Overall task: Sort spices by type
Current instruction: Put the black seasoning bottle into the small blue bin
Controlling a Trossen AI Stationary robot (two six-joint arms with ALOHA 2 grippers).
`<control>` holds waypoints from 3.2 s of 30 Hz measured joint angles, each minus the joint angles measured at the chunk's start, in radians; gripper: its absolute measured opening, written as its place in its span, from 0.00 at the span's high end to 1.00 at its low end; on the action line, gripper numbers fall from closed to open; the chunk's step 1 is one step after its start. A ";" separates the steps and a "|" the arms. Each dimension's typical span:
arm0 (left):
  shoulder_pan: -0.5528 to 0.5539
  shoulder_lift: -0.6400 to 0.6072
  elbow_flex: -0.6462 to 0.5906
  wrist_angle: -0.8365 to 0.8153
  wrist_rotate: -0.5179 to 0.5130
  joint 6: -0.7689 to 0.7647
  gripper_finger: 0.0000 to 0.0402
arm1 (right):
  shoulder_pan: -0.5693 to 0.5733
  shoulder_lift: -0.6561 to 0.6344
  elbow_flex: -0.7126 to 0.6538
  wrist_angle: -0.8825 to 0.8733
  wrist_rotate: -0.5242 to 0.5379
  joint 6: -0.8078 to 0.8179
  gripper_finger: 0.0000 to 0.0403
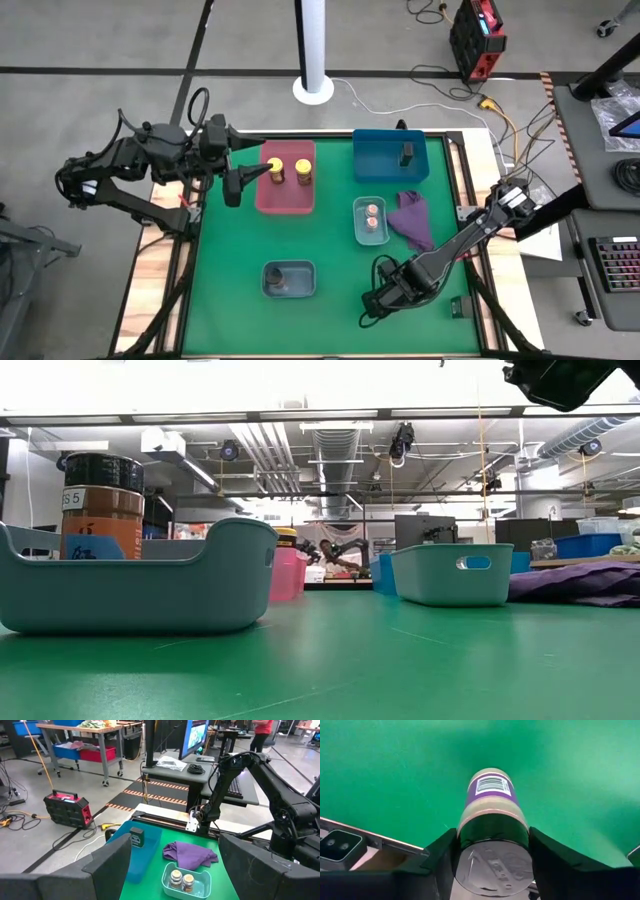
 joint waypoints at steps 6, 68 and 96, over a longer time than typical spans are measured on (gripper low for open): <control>0.000 0.000 0.000 -0.001 0.000 -0.014 0.30 | -0.010 -0.018 0.002 -0.055 0.015 -0.063 0.51; -0.286 0.029 -0.025 -0.234 -0.083 -0.280 0.30 | -0.322 0.263 0.976 -0.393 0.380 -1.247 0.51; -0.292 0.370 -0.026 -0.147 -0.137 -0.261 0.21 | -0.329 0.167 0.977 -0.277 0.441 -1.469 0.51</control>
